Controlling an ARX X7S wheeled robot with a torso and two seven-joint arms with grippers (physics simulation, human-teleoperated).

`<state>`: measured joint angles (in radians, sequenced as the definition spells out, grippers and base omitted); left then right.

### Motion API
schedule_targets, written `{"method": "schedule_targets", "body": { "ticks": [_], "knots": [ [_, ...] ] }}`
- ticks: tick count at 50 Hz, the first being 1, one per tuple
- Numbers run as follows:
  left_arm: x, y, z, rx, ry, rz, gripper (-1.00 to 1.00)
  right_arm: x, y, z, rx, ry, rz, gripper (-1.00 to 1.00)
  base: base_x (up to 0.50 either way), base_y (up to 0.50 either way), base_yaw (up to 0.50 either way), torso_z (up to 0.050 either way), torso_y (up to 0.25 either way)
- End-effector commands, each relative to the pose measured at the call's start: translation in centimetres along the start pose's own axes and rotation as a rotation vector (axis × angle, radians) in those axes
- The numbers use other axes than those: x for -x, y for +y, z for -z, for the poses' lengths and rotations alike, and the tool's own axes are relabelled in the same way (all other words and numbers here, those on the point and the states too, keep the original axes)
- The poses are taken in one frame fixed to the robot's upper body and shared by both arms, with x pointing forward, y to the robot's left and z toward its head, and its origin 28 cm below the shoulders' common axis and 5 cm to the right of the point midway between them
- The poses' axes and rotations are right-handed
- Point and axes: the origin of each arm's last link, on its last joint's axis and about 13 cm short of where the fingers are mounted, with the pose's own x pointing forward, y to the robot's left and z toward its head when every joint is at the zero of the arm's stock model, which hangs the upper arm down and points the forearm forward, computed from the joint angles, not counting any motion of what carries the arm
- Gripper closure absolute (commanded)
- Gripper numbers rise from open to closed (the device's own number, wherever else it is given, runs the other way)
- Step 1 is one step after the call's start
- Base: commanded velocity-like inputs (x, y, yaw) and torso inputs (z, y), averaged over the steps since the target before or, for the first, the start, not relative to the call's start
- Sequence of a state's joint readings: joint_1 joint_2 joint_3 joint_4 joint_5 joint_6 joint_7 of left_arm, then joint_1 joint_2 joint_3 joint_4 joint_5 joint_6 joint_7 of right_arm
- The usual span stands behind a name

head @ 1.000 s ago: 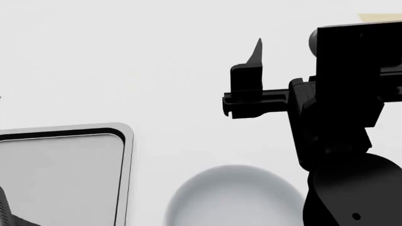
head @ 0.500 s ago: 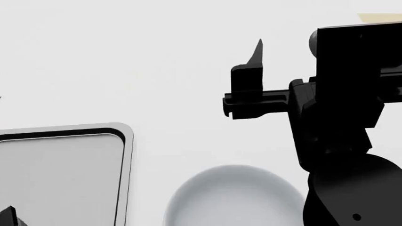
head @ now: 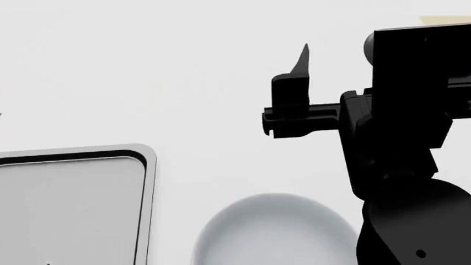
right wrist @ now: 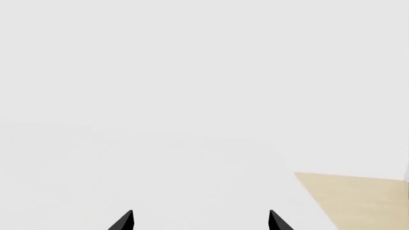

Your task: Move the fresh-baked cupcake off the tray onto the counter, and place the bowl used for mixing into the sink.

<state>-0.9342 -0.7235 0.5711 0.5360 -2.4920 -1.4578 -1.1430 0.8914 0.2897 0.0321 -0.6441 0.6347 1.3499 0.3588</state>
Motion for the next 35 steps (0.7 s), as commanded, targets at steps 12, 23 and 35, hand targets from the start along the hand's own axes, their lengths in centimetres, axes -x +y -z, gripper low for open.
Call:
{"method": "schedule_targets", "body": {
  "ticks": [12, 23, 35],
  "knots": [
    [-2.1, 0.9, 1.7, 0.071, 0.068, -0.009, 1.0, 0.0, 0.0, 0.0, 0.005, -0.001, 0.002, -1.0, 0.01, 0.0, 0.0, 0.0, 0.0],
    [-2.8, 1.1, 2.4, 0.084, 0.11, -0.009, 1.0, 0.1, -0.1, 0.1, 0.0, 0.0, 0.003, -1.0, 0.01, 0.0, 0.0, 0.0, 0.0],
    [-0.2, -0.3, 0.6, -0.027, -0.017, 0.073, -1.0, 0.1, 0.1, 0.1, 0.001, 0.003, -0.007, -1.0, 0.01, 0.0, 0.0, 0.0, 0.0]
  ]
}}
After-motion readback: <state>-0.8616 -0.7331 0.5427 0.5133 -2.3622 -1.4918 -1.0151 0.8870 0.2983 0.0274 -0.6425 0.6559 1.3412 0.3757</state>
